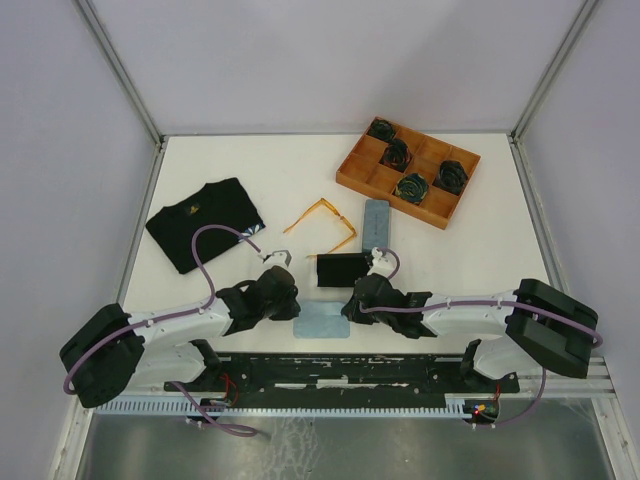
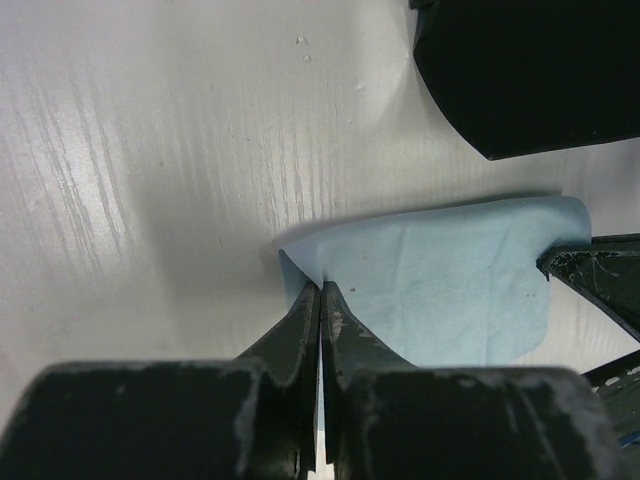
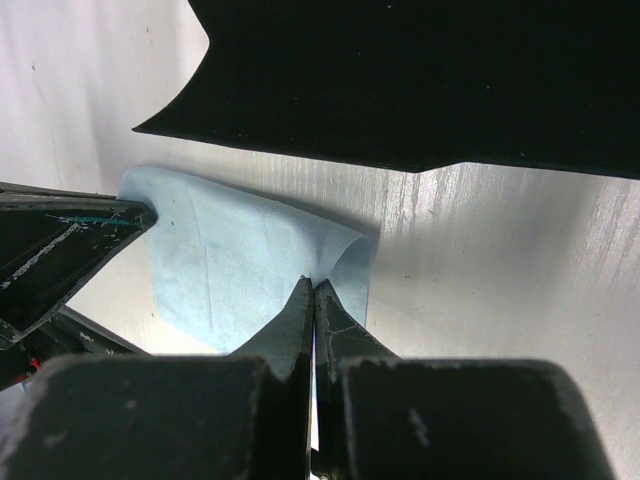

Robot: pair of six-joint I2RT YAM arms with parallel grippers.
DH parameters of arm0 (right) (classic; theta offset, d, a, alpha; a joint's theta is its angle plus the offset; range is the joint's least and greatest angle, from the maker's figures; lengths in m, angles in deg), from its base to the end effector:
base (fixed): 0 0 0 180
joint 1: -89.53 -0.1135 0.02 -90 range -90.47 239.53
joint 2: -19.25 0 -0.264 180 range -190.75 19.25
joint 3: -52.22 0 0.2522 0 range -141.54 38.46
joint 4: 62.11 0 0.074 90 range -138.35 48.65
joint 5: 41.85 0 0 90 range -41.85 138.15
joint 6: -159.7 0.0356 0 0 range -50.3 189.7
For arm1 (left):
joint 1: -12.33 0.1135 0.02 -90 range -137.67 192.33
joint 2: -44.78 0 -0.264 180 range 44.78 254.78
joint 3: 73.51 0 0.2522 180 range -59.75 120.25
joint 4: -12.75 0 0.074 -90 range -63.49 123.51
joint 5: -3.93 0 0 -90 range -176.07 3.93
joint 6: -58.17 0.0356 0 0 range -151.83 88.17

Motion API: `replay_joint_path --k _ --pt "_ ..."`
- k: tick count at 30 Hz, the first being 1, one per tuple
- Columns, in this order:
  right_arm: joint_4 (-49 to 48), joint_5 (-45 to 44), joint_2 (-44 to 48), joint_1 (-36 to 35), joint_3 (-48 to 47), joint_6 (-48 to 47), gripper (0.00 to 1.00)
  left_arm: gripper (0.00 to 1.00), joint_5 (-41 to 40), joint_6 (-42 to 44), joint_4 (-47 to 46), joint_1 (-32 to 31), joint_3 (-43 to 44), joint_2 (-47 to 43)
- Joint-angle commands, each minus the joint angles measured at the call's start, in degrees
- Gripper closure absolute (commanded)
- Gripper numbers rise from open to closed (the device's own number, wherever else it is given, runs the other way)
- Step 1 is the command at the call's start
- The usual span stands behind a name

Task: Organize the sunglasses
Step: Fold the glasses cleaning cloth at the center of the board.

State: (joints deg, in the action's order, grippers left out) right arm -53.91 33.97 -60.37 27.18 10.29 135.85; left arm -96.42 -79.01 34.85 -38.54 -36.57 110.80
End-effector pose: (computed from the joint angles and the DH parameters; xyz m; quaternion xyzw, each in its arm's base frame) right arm 0.1226 0.2152 0.1411 0.0768 0.9177 0.2859 0.2649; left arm 0.1321 -0.1522 0.1472 0.0003 0.9398 -0.1941 0.2813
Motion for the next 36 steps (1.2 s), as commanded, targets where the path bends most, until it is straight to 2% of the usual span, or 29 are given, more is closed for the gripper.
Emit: replay_joint_path --k 1,19,36 --pt "-1.28 -0.33 0.50 0.21 -1.76 -0.52 1.00 0.97 -0.90 2.10 0.32 -0.17 1.04 -1.31" --pt "0.36 3.88 3.46 0.18 -2.00 -0.42 1.00 0.97 2.11 2.40 0.96 -0.17 -0.90 -7.31" --pt "7.03 6.45 5.57 -0.46 -2.02 -0.32 1.00 0.97 5.58 -1.45 0.15 -2.07 -5.07 -10.98"
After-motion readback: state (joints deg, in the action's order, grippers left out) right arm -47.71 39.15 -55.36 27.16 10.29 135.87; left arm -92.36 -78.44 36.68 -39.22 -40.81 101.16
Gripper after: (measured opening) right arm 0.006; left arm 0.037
